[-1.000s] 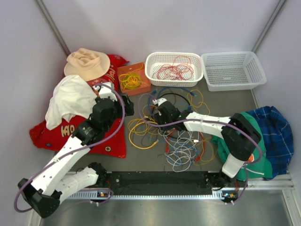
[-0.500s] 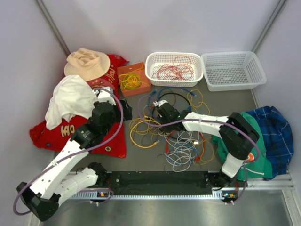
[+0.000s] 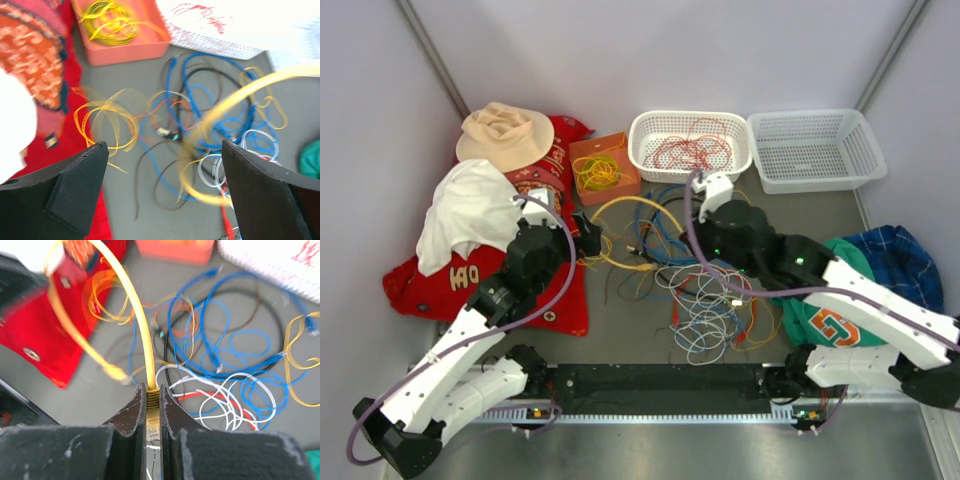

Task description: Untangle the cables

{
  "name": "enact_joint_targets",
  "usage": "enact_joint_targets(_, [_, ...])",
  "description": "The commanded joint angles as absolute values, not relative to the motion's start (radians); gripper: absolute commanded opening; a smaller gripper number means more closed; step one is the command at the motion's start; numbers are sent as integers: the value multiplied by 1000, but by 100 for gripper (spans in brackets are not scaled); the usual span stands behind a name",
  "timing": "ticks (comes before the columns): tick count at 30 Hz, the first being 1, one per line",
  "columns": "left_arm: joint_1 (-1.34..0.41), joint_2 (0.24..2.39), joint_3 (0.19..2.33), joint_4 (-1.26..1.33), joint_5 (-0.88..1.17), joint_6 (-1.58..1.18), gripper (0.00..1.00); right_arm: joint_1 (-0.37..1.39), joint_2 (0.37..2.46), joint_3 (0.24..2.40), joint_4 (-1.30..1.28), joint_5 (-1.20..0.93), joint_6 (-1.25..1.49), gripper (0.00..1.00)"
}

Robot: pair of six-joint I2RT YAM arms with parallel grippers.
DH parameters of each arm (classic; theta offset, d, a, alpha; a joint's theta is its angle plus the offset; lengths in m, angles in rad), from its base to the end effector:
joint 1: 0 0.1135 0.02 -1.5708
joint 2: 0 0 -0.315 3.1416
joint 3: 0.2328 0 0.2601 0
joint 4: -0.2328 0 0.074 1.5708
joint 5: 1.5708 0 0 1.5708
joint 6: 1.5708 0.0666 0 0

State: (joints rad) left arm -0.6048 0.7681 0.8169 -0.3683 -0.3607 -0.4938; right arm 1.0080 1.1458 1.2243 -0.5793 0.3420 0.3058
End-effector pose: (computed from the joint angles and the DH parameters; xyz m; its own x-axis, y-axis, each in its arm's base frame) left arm 0.1554 -0.0789 0.3618 -0.3490 -0.2978 -0.8885 0.1033 0.9301 -0.3524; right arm 0.1564 0.2060 0.4145 -0.4369 -0.1610 -0.8850 -0.5330 0.8389 0.1105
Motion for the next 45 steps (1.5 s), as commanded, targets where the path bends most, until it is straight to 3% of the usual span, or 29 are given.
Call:
enact_joint_targets(1, [-606,749,779,-111,-241,-457,99,1014,1042,1310,-696,394,319,0])
enact_joint_targets(7, [-606,738,720,222,-100,-328,99,1014,970,1338,-741,385,347,0])
enact_joint_targets(14, [-606,744,678,391,-43,-227,99,1014,936,1350,-772,380,354,0])
enact_joint_targets(20, [-606,830,695,439,78,-242,88,1014,919,1344,-781,388,351,0])
enact_joint_targets(25, [-606,884,710,448,190,-242,99,1014,908,1338,-772,377,356,0])
enact_joint_targets(31, [-606,913,715,445,264,-224,98,1012,911,1335,-767,370,357,0])
enact_joint_targets(33, [-606,925,715,443,275,-215,83,1014,911,1332,-764,370,356,0])
enact_joint_targets(34, [-604,928,716,440,275,-209,70,1014,913,1331,-762,371,356,0])
enact_joint_targets(35, [-606,931,718,440,264,-209,39,1014,911,1331,-764,374,356,0])
enact_joint_targets(37, [-604,933,727,427,229,-212,8,1014,910,1328,-764,383,357,0])
enact_joint_targets(38, [-604,937,736,413,154,-219,0,1014,908,1327,-768,391,362,7])
enact_joint_targets(39, [-604,940,748,399,112,-228,0,1014,907,1322,-769,403,362,22])
enact_joint_targets(40, [-604,948,774,382,77,-244,0,1014,905,1319,-769,411,367,42])
enact_joint_targets(41, [-606,957,791,356,33,-250,0,1014,904,1315,-770,420,367,68])
enact_joint_targets(43, [-601,1008,869,304,-96,-276,0,1014,902,1301,-769,439,376,81])
enact_joint_targets(45, [-589,1086,969,217,-156,-290,0,1014,902,1290,-767,449,376,83])
